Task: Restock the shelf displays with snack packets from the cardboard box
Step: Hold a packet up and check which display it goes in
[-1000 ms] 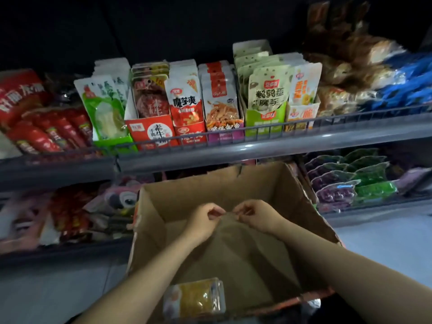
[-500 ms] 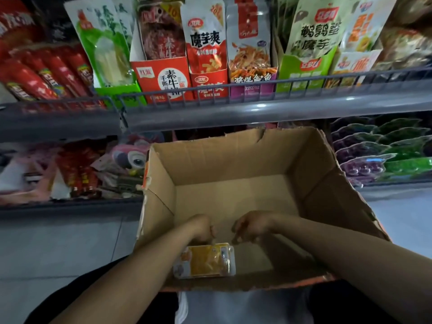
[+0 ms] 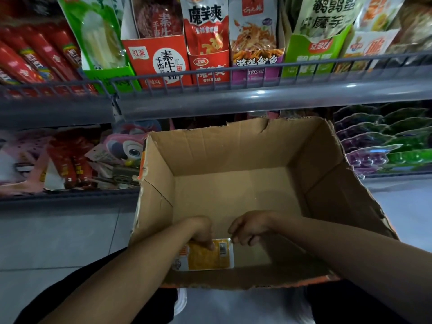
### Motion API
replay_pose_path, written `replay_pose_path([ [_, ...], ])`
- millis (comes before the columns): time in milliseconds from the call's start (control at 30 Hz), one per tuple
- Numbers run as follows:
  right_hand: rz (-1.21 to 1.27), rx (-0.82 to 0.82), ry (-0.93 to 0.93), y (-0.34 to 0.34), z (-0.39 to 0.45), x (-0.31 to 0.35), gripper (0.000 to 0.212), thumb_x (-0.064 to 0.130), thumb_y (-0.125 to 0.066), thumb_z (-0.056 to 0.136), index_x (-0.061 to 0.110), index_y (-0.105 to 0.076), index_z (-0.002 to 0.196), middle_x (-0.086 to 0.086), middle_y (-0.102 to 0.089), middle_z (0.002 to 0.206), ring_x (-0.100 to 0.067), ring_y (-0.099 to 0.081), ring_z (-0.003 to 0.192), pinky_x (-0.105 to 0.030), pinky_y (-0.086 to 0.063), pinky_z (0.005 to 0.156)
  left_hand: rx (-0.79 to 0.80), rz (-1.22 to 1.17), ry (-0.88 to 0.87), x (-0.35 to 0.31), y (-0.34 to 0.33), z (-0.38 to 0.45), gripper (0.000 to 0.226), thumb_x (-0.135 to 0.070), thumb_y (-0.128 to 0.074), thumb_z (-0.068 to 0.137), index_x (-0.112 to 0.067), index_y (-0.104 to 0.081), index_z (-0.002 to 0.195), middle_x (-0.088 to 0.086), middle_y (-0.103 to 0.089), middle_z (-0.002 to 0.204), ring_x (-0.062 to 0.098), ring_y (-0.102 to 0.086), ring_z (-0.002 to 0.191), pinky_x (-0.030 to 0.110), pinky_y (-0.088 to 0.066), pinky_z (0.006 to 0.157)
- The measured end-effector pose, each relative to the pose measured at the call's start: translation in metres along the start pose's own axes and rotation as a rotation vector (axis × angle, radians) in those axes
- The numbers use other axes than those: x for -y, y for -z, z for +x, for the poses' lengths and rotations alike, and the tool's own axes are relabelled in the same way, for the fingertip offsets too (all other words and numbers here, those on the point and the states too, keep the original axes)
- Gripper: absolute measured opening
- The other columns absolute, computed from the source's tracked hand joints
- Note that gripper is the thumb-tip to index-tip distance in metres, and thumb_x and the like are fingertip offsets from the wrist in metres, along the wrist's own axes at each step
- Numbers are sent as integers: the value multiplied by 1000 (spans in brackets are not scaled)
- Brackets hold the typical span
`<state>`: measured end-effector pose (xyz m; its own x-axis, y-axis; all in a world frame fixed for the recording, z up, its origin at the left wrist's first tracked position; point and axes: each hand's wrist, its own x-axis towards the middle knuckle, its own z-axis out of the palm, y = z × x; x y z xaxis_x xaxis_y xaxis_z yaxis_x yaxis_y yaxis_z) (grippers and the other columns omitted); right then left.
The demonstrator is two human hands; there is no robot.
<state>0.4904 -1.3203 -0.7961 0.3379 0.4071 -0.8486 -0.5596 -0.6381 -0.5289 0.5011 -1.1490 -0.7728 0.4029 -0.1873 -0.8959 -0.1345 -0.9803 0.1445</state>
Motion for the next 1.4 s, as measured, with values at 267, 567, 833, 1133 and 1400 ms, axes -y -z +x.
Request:
replay_pose_path([
  [267, 47, -20, 35, 8, 0, 2, 12, 2, -59, 89, 11, -63, 96, -5, -50, 67, -5, -43, 46, -14, -34, 41, -150, -164, -31, 3, 12, 3, 31, -27, -70, 84, -12, -67, 110, 4, -66, 115, 21, -61, 107, 31, -48, 90],
  [567, 147, -490, 207, 37, -26, 29, 8, 16, -60, 91, 10, -61, 97, -6, -56, 69, -4, -52, 44, -14, -39, 40, -621, -576, -28, -6, 43, -1, 17, -21, -77, 76, -15, -70, 91, 1, -66, 88, 15, -61, 84, 21, -41, 69],
  [833, 450, -499, 214, 59, -78, 56, 29, 36, -45, 98, 12, -61, 101, -9, -60, 83, -15, -59, 64, -24, -48, 54, -714, -868, -209, -24, 69, -42, 8, -22, -75, 79, -19, -70, 85, 0, -67, 87, 11, -62, 72, 19, -53, 53],
  [1133, 794, -236, 447, 69, -157, 63, 10, 4, -51, 93, 4, -61, 96, -8, -68, 76, -9, -67, 59, -22, -58, 61, -933, -794, -553, -53, 90, -106, 16, -13, -71, 82, -24, -73, 93, -14, -68, 80, -8, -60, 71, 5, -45, 67],
  [1400, 645, -258, 674, 67, -203, 61, 41, -6, -53, 88, 15, -53, 124, -3, -68, 84, -8, -64, 68, -16, -53, 57, -918, -782, -789, -69, 96, -163, 19, -23, -71, 79, -35, -68, 94, -15, -66, 106, -5, -64, 94, 16, -51, 84],
])
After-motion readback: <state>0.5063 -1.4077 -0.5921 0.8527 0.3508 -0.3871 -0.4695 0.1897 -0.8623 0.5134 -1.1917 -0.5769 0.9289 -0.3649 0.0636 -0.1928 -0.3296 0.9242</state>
